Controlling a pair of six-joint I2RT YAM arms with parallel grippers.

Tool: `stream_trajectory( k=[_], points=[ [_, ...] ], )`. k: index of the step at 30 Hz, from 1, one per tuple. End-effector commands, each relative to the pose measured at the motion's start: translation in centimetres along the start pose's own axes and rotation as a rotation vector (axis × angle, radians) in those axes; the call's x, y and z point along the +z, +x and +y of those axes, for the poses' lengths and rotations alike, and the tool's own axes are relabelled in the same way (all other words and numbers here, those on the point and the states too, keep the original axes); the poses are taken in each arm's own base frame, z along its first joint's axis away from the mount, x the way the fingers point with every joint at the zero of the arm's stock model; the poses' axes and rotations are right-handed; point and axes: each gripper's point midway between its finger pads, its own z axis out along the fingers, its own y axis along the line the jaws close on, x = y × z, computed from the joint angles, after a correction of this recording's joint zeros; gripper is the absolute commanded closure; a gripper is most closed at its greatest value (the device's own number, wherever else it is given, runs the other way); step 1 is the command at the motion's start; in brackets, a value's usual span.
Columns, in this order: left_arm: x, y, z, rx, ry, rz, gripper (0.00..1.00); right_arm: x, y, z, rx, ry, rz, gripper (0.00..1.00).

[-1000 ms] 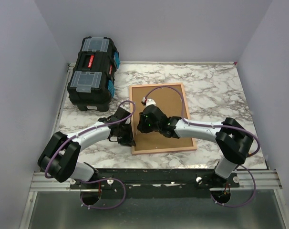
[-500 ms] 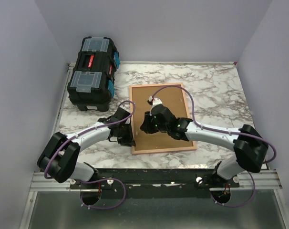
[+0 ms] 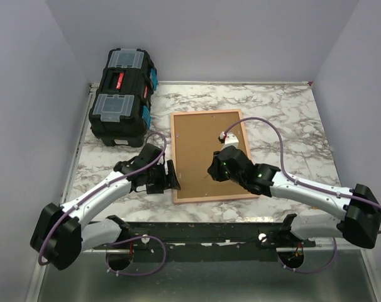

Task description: Take the photo out of the frame

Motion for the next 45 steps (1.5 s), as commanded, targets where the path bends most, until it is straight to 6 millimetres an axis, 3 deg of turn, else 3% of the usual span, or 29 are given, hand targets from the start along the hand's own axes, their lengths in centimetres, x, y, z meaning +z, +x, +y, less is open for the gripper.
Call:
stream_trajectory(
  k=[1,5,9,13,16,23,28,40,45],
  points=[
    [-2.2,0.7,0.6,-0.126,-0.05,-0.022,0.25,-1.5,-0.4,-1.7,0.05,0.076,-0.036,0.99],
    [-2.5,2.3,0.4,-0.306,-0.017,0.005,0.17,-2.5,-1.3,-1.7,0.063,0.074,-0.053,0.99],
    [-2.2,5.0,0.5,-0.561,-0.042,0.091,0.16,-3.7,-2.3,-1.7,0.074,0.07,-0.083,0.99],
    [-1.8,7.4,-0.2,-0.659,-0.086,0.149,0.15,-4.9,-3.3,-1.7,0.093,0.053,-0.124,0.99],
    [-1.5,8.2,-1.2,-0.729,-0.095,0.157,0.09,-5.5,-3.8,-1.6,0.106,0.038,-0.152,0.99],
    [0.3,8.5,-1.5,-0.892,-0.121,0.113,0.03,-6.0,-3.9,-1.4,0.119,0.002,-0.166,0.99],
    [1.5,8.8,-1.3,-0.966,-0.142,0.121,0.07,-6.1,-3.0,-2.3,0.112,0.023,-0.162,0.99],
    [1.9,9.0,-0.1,-1.037,-0.238,0.089,0.08,-4.9,-2.0,-2.5,0.068,0.033,-0.135,0.99],
    [3.0,7.7,-0.9,-1.112,-0.188,0.055,0.05,-4.7,-1.6,-2.8,0.047,0.042,-0.129,0.99]
  ],
)
